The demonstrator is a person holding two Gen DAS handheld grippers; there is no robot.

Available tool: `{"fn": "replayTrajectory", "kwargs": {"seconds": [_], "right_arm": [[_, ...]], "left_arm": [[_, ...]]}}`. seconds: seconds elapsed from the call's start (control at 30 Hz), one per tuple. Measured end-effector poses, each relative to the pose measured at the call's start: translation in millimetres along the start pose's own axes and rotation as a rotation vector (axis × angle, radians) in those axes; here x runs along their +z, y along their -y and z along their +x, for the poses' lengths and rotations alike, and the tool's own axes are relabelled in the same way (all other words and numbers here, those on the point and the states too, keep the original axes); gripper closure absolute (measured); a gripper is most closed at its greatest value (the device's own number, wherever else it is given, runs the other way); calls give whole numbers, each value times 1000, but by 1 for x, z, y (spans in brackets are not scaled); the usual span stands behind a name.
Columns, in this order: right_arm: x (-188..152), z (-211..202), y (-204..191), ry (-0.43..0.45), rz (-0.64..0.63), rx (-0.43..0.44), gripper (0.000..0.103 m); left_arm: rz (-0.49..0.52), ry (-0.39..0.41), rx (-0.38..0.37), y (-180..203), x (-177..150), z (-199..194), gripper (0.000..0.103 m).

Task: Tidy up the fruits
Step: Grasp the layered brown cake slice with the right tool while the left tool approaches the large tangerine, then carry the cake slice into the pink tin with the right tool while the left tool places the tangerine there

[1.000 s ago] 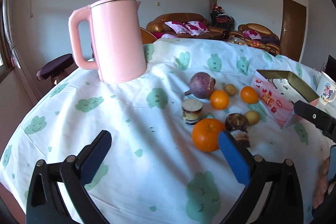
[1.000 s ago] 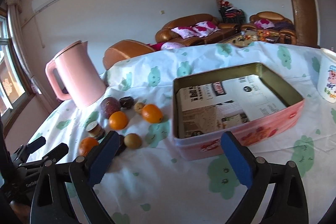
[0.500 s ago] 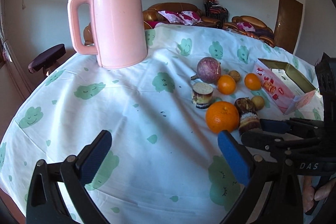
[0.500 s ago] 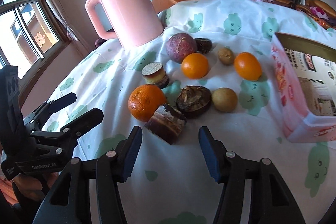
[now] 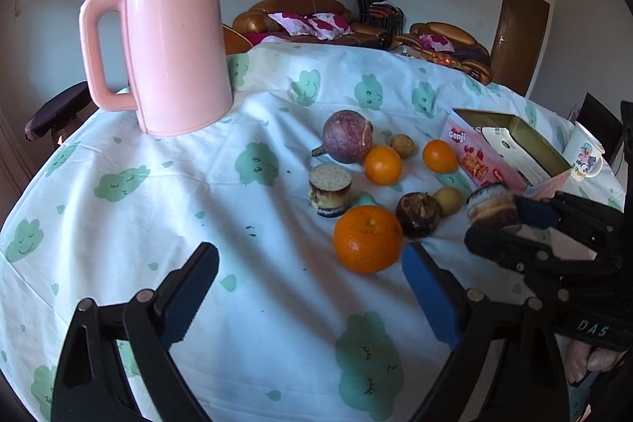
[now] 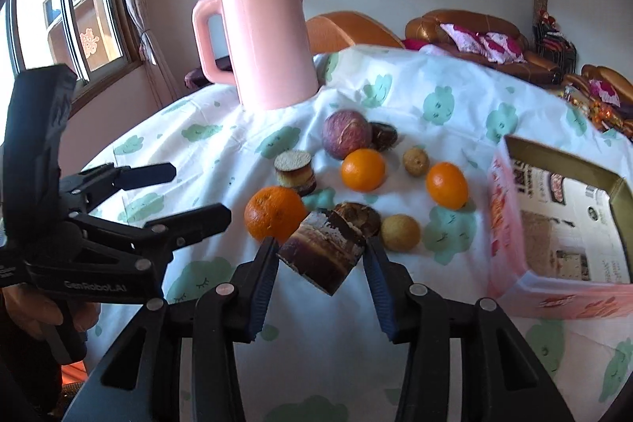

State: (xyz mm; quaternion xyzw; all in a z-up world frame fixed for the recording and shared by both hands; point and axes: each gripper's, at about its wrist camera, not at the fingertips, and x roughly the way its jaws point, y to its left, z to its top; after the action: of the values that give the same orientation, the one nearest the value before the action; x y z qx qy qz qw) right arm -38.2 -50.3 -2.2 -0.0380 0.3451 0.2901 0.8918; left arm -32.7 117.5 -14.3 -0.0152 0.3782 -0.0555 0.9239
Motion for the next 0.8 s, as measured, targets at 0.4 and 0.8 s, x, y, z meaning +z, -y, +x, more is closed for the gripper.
{"fn": "replayTrajectory", "kwargs": {"seconds": [0.4,0.8], "right_arm": [[5,-37,89,124,213,-121,56],[3,-66,142,189,286,-298,56]], "left_arm": [[14,-117,-39,26,5,52,44],[32,7,-95,49,24,26,54]]}}
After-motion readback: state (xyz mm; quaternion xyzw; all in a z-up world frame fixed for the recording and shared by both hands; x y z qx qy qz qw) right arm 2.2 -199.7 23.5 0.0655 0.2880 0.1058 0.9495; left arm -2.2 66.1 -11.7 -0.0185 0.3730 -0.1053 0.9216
